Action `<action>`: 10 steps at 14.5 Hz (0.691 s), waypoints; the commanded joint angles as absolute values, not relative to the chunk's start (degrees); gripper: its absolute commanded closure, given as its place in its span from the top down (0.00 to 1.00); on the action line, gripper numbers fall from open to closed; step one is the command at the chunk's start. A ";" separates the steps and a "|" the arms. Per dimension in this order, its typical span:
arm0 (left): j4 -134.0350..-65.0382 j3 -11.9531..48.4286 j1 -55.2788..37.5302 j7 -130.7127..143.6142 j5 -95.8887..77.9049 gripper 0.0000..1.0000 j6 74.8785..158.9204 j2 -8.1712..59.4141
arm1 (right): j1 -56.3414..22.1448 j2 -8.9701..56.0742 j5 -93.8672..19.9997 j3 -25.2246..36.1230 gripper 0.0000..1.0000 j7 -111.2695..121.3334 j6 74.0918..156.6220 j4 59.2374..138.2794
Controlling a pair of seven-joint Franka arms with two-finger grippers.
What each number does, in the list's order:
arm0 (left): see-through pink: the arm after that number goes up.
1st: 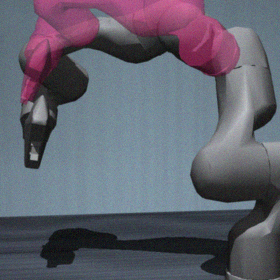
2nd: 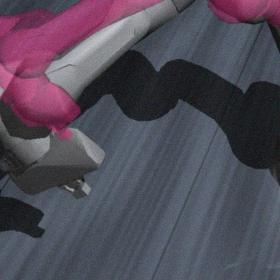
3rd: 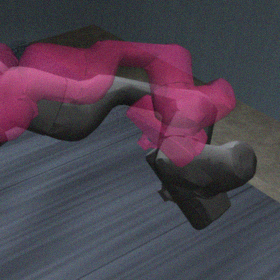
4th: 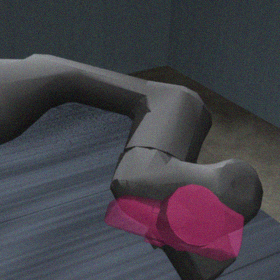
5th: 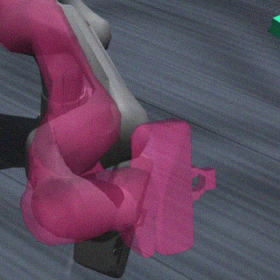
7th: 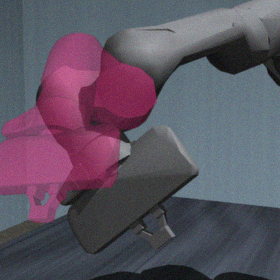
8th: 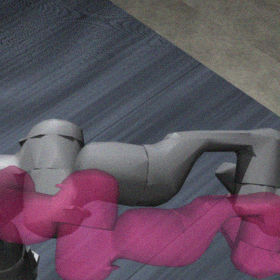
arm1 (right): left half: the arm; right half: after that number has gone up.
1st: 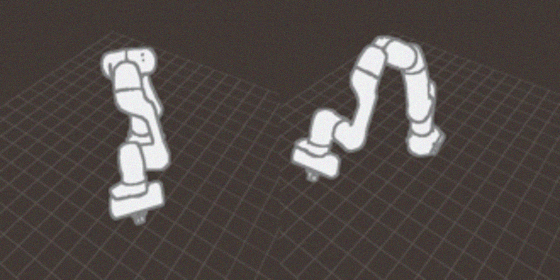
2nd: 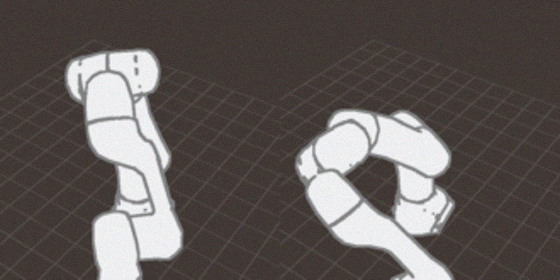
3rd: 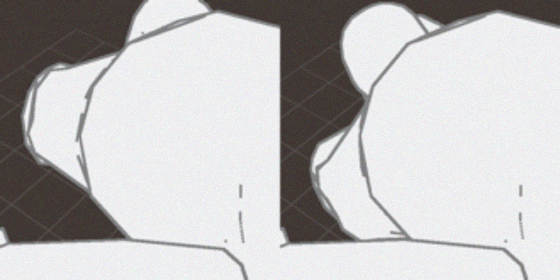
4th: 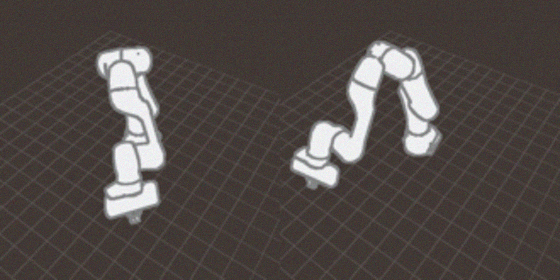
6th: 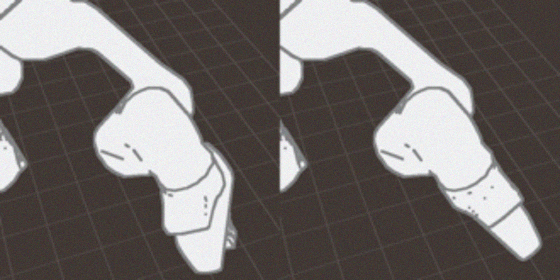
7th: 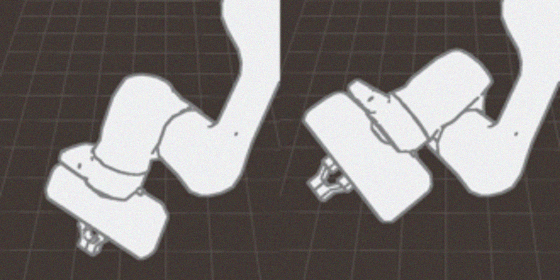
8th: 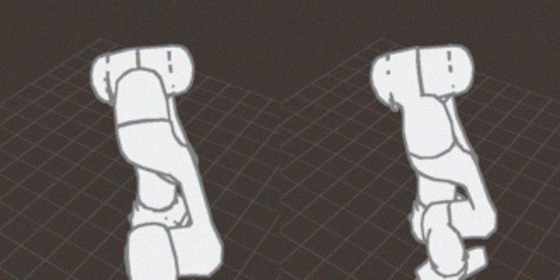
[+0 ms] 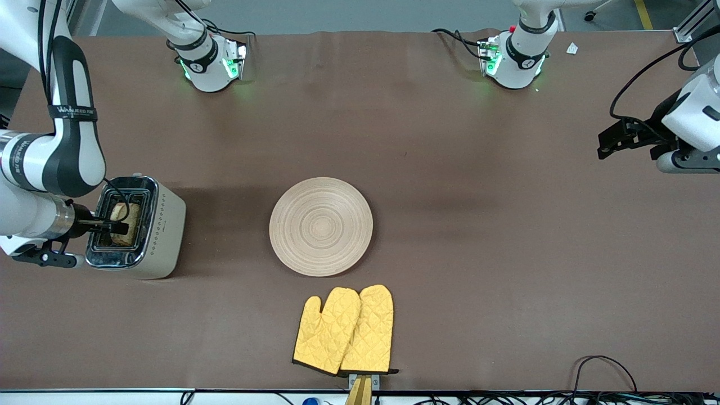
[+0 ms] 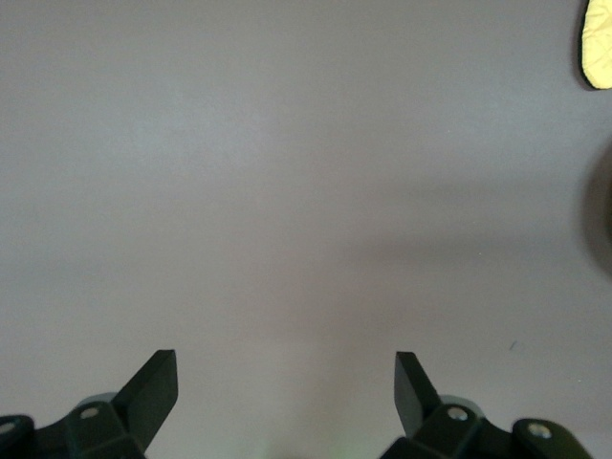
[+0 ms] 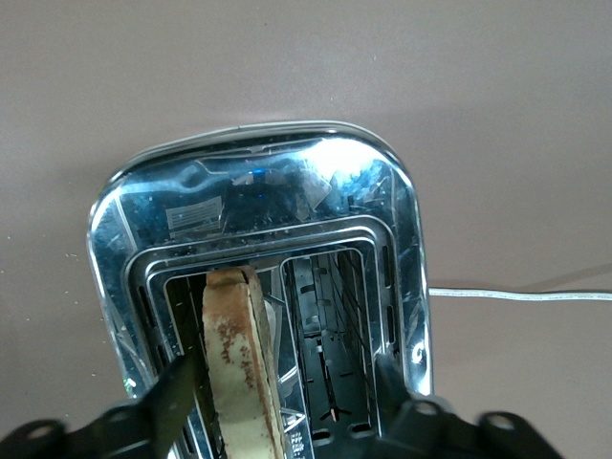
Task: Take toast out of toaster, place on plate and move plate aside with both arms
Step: 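Reach the right gripper into the toaster slot and grasp the toast, then lift the toast to the plate while the left gripper reaches the plate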
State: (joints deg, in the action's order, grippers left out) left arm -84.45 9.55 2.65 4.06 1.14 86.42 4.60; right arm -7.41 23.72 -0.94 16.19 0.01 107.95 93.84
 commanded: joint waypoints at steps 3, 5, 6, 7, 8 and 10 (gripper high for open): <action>-83.58 9.58 2.20 3.34 0.26 1.00 87.89 7.03 | -6.59 23.29 -3.15 15.38 0.35 1.05 107.67 94.48; -83.58 9.67 2.02 3.51 0.35 1.00 88.94 7.21 | -5.98 23.29 -6.93 15.47 0.24 1.84 106.00 94.31; -83.58 9.67 2.02 3.52 0.35 1.00 89.38 7.64 | -5.89 23.12 -7.03 15.47 0.18 3.24 105.74 94.22; -83.50 9.67 1.93 3.60 0.35 1.00 90.25 8.08 | -5.89 23.03 -7.12 15.47 0.14 5.08 104.60 94.04; -83.50 9.75 1.93 3.60 0.09 1.00 91.31 8.69 | -5.89 22.77 -7.12 15.56 0.10 5.97 103.28 93.61; -83.50 9.67 2.11 3.43 -3.93 1.00 93.15 10.27 | -6.32 21.10 -7.03 15.56 0.04 6.06 99.95 91.33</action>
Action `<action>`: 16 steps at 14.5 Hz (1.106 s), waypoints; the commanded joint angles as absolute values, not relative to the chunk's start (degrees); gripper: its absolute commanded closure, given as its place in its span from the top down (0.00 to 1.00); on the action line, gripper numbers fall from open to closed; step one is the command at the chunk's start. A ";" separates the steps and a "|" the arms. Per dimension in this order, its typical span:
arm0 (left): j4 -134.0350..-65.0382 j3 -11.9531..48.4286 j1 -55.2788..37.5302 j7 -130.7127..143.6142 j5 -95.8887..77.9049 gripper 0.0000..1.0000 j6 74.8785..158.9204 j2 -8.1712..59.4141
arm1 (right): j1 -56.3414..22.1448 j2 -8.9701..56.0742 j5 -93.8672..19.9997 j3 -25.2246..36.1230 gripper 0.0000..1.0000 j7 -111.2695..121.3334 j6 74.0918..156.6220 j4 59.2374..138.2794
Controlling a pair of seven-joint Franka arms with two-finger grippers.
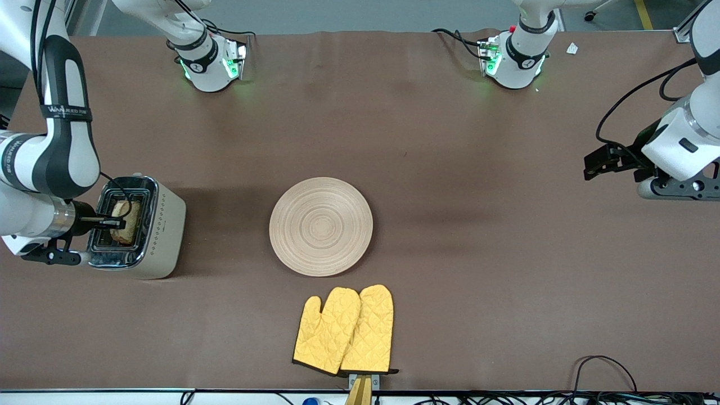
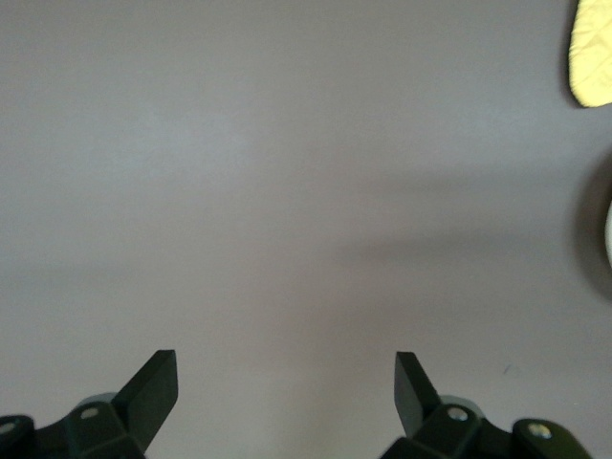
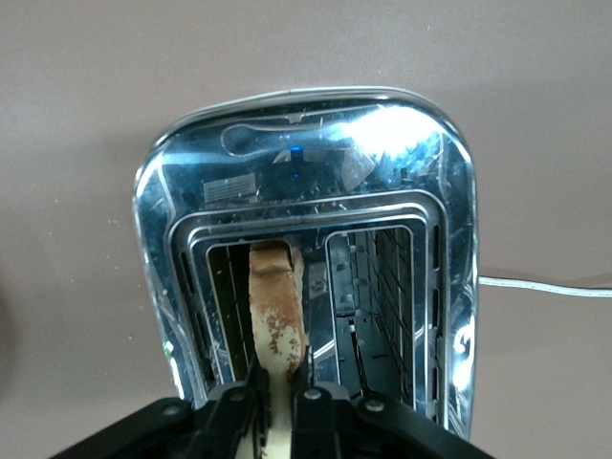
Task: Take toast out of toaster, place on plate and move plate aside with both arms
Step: 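Lift the toast to the plate while the left gripper reaches the plate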
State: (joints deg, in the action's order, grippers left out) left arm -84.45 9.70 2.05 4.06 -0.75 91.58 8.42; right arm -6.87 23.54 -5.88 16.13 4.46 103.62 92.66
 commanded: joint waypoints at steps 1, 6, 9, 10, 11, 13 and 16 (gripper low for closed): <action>-83.50 9.67 2.28 3.43 -6.04 1.00 93.95 11.33 | -6.50 19.88 -6.94 15.56 0.04 6.15 97.15 89.75; -83.50 9.67 2.02 3.25 -12.02 1.00 99.40 16.07 | -10.36 16.09 -6.59 15.29 0.03 5.45 85.54 79.56; -83.50 9.75 1.93 3.25 -17.12 1.00 99.67 19.67 | -16.24 16.08 -6.24 15.56 0.03 4.31 84.73 77.08; -83.41 9.67 1.93 3.16 -19.40 1.00 99.75 21.25 | -17.91 16.08 -6.33 15.38 0.03 2.57 84.90 77.08; -83.41 9.67 1.93 3.16 -21.77 1.00 99.93 22.75 | -20.10 16.17 -6.59 15.29 0.03 -0.24 85.51 77.08; -83.41 9.76 1.93 3.16 -25.38 1.00 102.38 25.22 | -24.85 17.13 -7.29 15.29 0.03 -5.52 89.44 77.17; -83.41 10.72 2.02 0.02 -30.39 1.00 104.15 28.90 | -29.44 21.60 -13.32 15.21 0.03 -11.58 97.63 78.83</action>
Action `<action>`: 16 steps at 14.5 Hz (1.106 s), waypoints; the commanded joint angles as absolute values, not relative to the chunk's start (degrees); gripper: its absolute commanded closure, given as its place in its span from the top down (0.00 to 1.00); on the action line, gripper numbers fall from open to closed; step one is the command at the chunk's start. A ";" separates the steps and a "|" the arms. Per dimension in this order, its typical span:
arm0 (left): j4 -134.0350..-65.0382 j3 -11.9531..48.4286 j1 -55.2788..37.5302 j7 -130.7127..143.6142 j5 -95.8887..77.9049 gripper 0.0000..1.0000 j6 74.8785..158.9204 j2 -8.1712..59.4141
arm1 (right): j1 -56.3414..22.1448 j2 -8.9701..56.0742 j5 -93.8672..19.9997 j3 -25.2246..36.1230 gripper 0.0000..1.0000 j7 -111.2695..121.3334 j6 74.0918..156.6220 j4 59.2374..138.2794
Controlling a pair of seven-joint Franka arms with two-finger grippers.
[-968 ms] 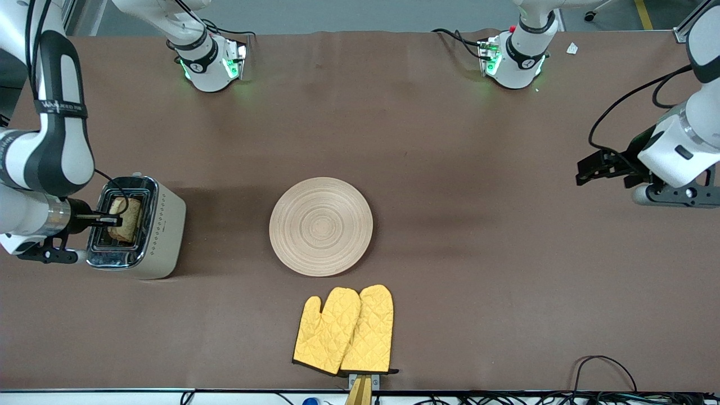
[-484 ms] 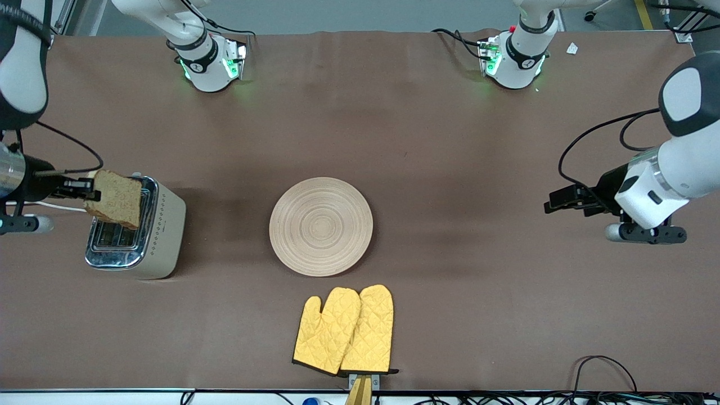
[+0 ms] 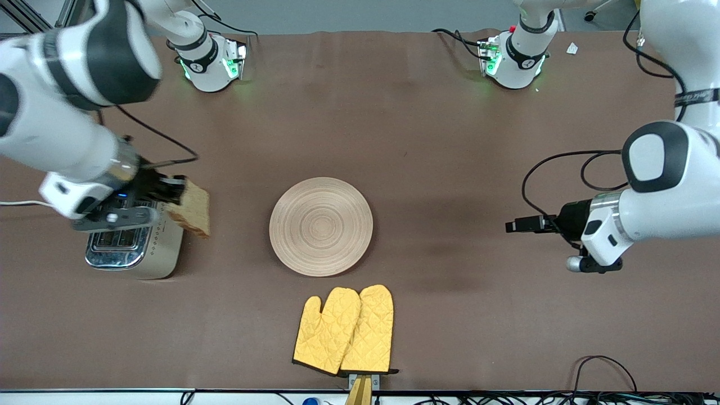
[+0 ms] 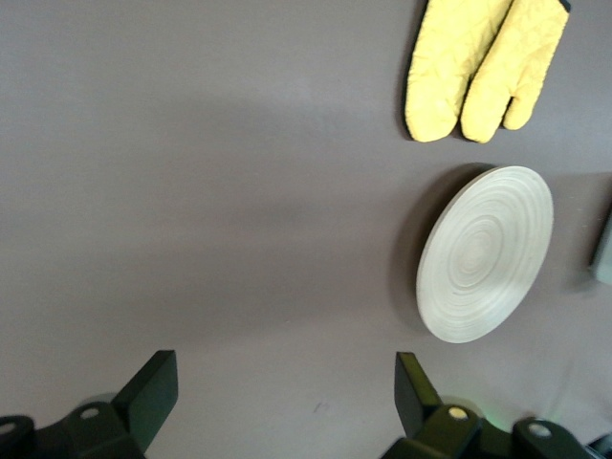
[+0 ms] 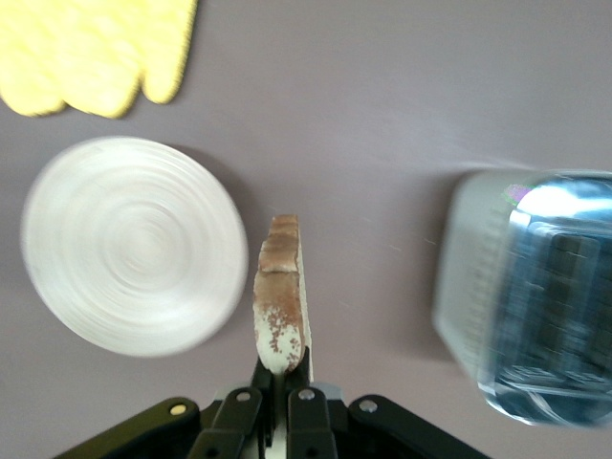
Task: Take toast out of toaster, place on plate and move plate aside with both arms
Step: 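Lift the toast to the plate while the left gripper reaches the plate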
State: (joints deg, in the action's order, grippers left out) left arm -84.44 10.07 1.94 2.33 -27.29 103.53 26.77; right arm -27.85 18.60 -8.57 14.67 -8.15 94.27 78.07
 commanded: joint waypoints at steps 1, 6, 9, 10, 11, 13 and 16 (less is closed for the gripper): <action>-83.41 10.72 2.02 -1.65 -32.24 1.00 105.02 30.05 | -30.49 23.71 -18.75 15.21 0.03 -11.86 100.00 79.27; -83.67 11.34 -0.17 -3.69 -35.60 1.00 109.59 33.92 | -34.71 33.12 -38.28 15.12 0.04 -12.13 112.47 84.27; -83.67 11.60 -2.36 -3.78 -35.51 1.00 111.87 36.55 | -36.21 37.43 -49.02 15.12 0.05 -11.17 117.33 86.04; -83.76 11.60 -3.24 -4.65 -35.33 1.00 112.75 36.91 | -36.12 37.79 -48.96 15.20 0.09 -10.99 117.33 86.31; -83.85 11.60 -3.77 -6.92 -35.51 1.00 113.81 38.05 | -35.43 37.97 -48.61 15.21 0.15 -10.81 117.16 87.09; -83.76 11.60 -3.95 -10.71 -35.77 1.00 114.69 40.33 | -34.20 38.14 -45.20 15.64 0.52 -9.15 117.33 88.68; -83.85 12.21 -4.83 -12.57 -37.25 1.00 117.33 41.74 | -30.95 37.79 -38.51 15.73 1.00 -8.88 116.81 88.68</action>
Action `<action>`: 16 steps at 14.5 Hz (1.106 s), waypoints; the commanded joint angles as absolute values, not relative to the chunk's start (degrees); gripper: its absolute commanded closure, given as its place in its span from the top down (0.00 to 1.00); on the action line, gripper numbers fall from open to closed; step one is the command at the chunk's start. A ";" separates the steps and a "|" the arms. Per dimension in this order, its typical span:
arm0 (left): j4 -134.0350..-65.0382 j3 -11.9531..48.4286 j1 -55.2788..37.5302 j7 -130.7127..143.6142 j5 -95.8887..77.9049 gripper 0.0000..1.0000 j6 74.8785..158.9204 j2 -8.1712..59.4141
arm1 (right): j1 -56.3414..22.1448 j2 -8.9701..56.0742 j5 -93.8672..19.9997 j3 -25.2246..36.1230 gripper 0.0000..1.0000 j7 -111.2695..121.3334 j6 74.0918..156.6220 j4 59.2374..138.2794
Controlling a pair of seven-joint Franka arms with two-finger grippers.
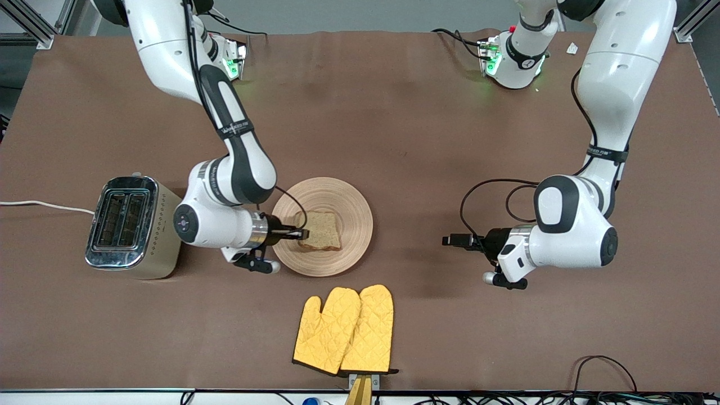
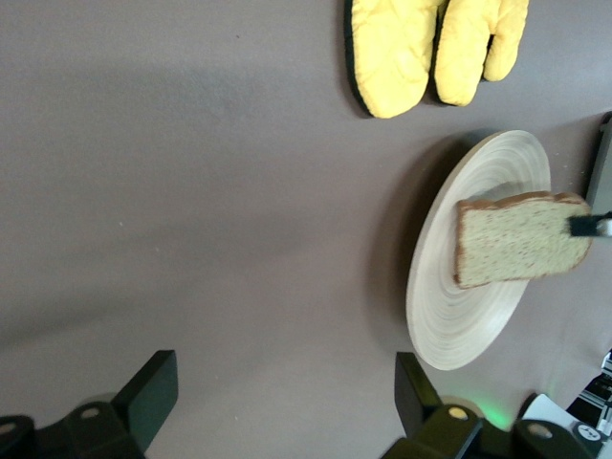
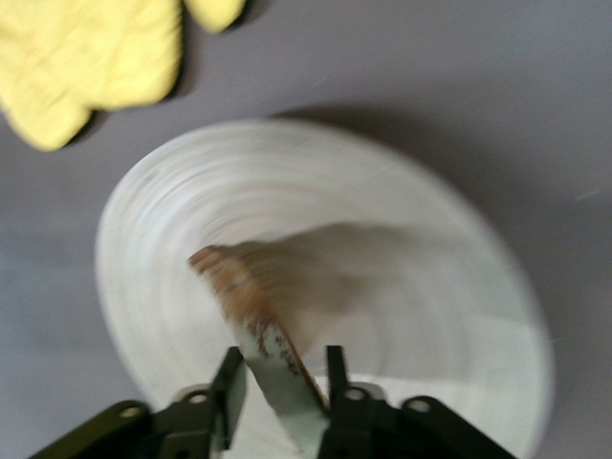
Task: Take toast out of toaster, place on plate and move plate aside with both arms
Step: 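Release the toast onto the plate while the left gripper nears the rim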
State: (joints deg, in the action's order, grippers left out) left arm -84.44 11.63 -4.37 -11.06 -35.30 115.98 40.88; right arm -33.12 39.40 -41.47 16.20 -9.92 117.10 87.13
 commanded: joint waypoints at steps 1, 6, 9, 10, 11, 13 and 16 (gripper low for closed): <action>-83.85 12.56 -5.01 -12.74 -38.83 1.00 118.38 42.62 | -29.63 37.62 -36.32 15.73 1.00 -8.88 116.55 88.68; -83.76 14.59 -7.29 -23.70 -50.69 0.93 123.92 47.63 | -22.08 31.22 -20.59 17.13 1.00 -2.57 110.66 90.43; -83.41 14.59 -9.75 -32.40 -57.99 0.81 126.91 51.14 | -14.70 24.72 -19.95 17.31 1.00 10.51 110.74 94.82; -83.23 14.59 -11.15 -33.48 -60.10 0.78 127.18 52.11 | -12.85 22.44 -19.60 17.31 1.00 13.16 110.48 95.70; -82.88 14.59 -12.03 -33.83 -61.94 0.76 128.31 53.16 | -11.70 19.45 -18.29 17.40 1.00 14.23 109.87 97.02; -81.31 14.59 -13.79 -34.97 -62.31 0.68 129.20 54.66 | -10.55 14.61 -13.12 17.40 1.00 14.06 107.94 97.38; -81.21 14.59 -13.80 -35.24 -62.75 0.64 129.11 54.41 | -10.28 6.88 -5.65 17.40 1.00 13.71 104.25 97.47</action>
State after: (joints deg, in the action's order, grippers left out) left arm -82.51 14.51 -14.20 -34.14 -61.67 128.99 54.16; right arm -10.13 14.21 -10.43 18.49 14.21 105.15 93.45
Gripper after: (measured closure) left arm 0.335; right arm 0.000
